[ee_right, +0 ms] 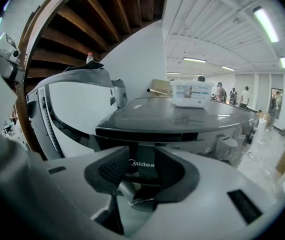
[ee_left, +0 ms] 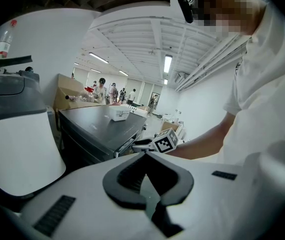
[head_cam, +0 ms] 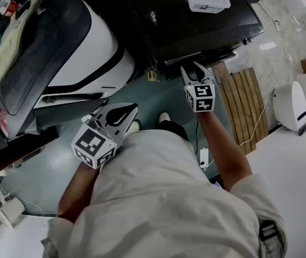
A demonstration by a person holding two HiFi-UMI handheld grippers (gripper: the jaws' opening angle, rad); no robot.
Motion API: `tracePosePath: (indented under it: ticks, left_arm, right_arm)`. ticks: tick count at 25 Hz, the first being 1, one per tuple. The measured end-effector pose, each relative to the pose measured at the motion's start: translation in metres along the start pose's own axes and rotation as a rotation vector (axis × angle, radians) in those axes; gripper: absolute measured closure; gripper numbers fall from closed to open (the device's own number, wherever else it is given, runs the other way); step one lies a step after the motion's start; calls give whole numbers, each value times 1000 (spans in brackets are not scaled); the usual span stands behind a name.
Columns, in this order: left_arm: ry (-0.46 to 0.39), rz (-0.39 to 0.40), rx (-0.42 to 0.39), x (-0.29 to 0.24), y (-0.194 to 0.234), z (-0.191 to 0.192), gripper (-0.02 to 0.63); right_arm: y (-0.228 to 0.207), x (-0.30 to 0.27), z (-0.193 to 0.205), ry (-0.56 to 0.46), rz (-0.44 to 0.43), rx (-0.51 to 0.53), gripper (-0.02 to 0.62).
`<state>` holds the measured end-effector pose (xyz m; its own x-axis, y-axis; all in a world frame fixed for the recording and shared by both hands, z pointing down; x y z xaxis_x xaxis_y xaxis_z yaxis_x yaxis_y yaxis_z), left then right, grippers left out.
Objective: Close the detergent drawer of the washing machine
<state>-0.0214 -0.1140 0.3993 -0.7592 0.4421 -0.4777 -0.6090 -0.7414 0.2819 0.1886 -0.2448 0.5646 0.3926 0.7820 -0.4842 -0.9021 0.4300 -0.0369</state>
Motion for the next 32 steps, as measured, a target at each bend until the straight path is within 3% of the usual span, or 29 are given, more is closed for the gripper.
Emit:
tracePosePath:
  ticks: [32]
  left_arm:
    - [8,-44,12,8,17,2,609]
  right_arm:
    - [0,-19,-10,0,58,-33,434]
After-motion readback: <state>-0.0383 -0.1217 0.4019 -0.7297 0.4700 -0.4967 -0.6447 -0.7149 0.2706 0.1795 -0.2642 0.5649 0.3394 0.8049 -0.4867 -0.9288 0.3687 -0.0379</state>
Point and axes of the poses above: the fingertips, and each gripper's own axes: x backward along the fingers, y to its left, z out of its underside, the point moved 4 cm from there along x, backward along the fingers, and after that the axes turned 1 degree about z, right-handed, at the moved point
